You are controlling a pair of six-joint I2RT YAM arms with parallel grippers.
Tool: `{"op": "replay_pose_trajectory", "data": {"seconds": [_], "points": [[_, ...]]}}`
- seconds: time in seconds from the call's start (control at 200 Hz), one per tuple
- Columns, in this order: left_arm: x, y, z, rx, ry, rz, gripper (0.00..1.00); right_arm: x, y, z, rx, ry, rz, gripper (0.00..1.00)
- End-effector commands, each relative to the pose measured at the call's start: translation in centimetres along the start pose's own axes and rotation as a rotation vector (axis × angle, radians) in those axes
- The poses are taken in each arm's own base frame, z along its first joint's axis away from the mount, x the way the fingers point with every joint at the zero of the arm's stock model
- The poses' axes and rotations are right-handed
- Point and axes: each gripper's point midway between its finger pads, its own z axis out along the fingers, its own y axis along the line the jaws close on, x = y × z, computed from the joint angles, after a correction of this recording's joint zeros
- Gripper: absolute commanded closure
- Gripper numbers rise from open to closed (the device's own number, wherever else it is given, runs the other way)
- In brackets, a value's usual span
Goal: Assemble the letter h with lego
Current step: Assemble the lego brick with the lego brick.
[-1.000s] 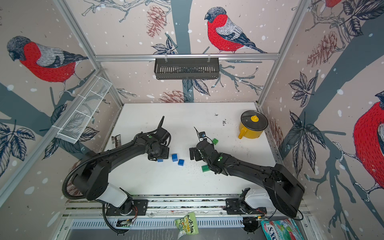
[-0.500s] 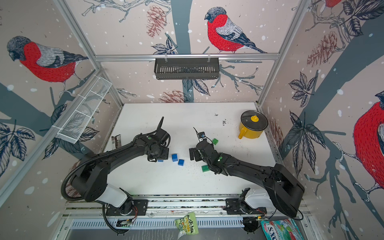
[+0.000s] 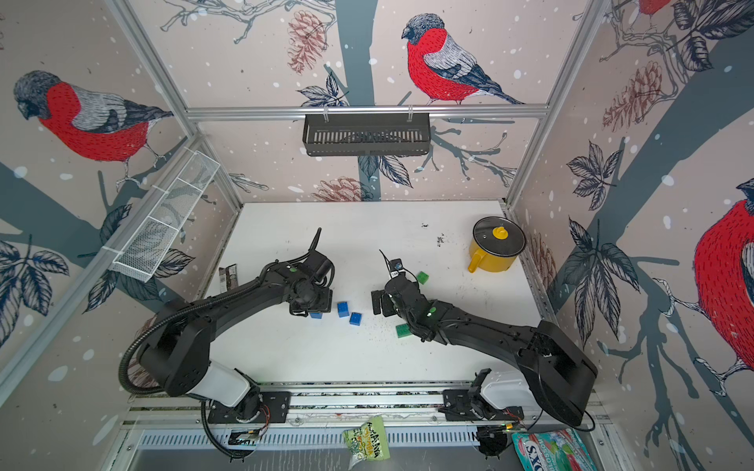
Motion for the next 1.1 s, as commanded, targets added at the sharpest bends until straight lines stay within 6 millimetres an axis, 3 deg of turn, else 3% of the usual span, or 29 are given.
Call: {"op": "replay_pose_trajectory", "data": {"seconds": [0.0, 0.345, 0.435, 1.096], "points": [[-0.1, 0.1, -0.4, -0.005, 0.000, 0.007, 0.36, -0.9, 0.1, -0.1, 0.004, -0.032, 0.005, 0.00], [0.3, 0.2, -0.2, 0.002, 0.007, 0.004, 0.36, -0.9, 0.2, -0.1, 0.002, -0.032, 0.004, 0.01], [1.2, 0.6, 0.4, -0.009, 0.033, 0.009, 0.36, -0.8, 0.3, -0.1, 0.000, -0.030, 0.002, 0.01], [1.6, 0.3, 0.9, 0.013, 0.040, -0.006, 0.36, -0.8, 0.1, 0.0, 0.008, -0.030, 0.001, 0.01]]}}
